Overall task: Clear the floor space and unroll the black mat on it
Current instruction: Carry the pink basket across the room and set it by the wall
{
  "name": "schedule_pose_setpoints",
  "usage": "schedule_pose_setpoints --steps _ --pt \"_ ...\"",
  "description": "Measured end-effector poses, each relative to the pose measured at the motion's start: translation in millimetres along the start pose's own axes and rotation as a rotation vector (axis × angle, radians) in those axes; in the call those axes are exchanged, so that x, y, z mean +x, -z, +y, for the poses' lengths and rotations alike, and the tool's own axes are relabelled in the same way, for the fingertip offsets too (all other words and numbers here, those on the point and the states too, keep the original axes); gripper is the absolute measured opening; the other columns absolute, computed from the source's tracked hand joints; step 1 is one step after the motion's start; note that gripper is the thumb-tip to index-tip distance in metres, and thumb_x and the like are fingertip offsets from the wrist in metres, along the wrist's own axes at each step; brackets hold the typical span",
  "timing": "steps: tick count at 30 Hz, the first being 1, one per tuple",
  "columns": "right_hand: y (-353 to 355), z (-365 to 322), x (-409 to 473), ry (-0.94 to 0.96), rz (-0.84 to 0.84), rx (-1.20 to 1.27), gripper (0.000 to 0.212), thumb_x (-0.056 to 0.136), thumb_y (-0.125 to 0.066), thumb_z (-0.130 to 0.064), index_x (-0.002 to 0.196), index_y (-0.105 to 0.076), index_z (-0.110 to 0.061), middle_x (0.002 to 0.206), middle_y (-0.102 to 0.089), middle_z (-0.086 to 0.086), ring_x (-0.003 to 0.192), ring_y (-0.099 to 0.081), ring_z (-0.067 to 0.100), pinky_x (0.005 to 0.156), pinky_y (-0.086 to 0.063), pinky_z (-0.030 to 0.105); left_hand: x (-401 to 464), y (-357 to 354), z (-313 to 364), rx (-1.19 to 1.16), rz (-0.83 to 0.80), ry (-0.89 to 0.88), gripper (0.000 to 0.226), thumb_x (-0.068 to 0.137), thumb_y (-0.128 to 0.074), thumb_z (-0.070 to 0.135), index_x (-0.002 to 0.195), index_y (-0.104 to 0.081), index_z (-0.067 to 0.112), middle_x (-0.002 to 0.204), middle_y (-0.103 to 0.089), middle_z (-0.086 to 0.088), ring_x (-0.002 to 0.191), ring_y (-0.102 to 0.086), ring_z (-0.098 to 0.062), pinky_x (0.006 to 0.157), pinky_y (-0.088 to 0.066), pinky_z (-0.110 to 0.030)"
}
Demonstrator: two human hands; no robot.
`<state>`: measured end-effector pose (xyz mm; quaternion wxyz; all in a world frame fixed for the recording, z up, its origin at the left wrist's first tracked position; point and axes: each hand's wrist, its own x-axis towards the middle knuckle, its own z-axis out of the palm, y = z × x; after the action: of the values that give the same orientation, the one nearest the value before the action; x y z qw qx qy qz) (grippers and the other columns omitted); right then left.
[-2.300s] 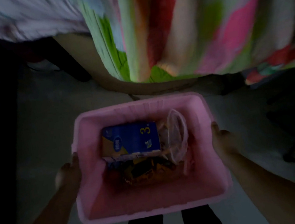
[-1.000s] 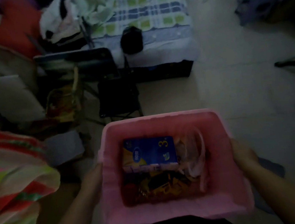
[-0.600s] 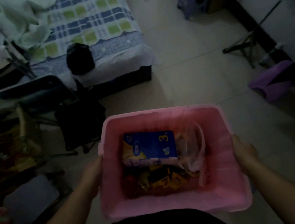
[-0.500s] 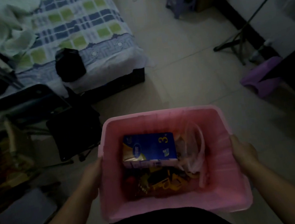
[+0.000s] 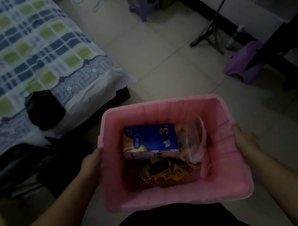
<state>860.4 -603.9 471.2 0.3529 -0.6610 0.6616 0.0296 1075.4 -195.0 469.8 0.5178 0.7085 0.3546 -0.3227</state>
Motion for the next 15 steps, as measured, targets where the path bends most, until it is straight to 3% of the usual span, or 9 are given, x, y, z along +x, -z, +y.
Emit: schedule_pose_setpoints --steps 5,9,12,15 --pt "5.6 -33.9 67.0 -0.073 0.03 0.13 0.097 0.067 -0.036 -0.079 0.12 -0.059 -0.001 0.123 -0.061 0.022 0.103 -0.06 0.039 0.094 -0.048 0.047 20.7 -70.8 85.9 0.081 0.007 -0.07 0.041 0.063 -0.068 0.043 0.076 -0.064 0.005 0.075 -0.068 -0.012 0.068 -0.066 -0.03 0.071 -0.056 -0.043" --pt "20.0 -85.2 118.8 -0.09 0.011 0.206 0.095 0.068 -0.038 -0.075 0.127 -0.055 -0.002 0.125 -0.059 0.02 0.091 -0.055 0.029 0.085 -0.044 0.037 19.9 -127.6 144.2 0.138 0.02 -0.147 0.044 0.066 -0.064 0.047 0.08 -0.066 0.005 0.079 -0.069 -0.015 0.072 -0.066 -0.031 0.072 -0.055 -0.042" --pt "35.2 -127.2 155.7 -0.043 0.005 0.178 0.094 0.071 -0.037 -0.072 0.123 -0.056 0.004 0.128 -0.056 0.028 0.107 -0.057 0.041 0.096 -0.046 0.045 11.9 -162.5 182.3 0.114 0.0 -0.146 0.044 0.06 -0.065 0.049 0.078 -0.068 0.009 0.074 -0.071 -0.012 0.071 -0.067 -0.031 0.073 -0.056 -0.043" --pt "47.9 -170.1 188.6 -0.03 0.002 0.153 0.09 0.073 -0.038 -0.069 0.119 -0.058 0.005 0.123 -0.059 0.029 0.106 -0.058 0.043 0.096 -0.048 0.05 13.5 -192.5 215.6 0.079 -0.012 -0.171 0.032 0.071 -0.066 0.041 0.075 -0.068 0.01 0.06 -0.073 -0.006 0.07 -0.067 -0.029 0.075 -0.055 -0.044"
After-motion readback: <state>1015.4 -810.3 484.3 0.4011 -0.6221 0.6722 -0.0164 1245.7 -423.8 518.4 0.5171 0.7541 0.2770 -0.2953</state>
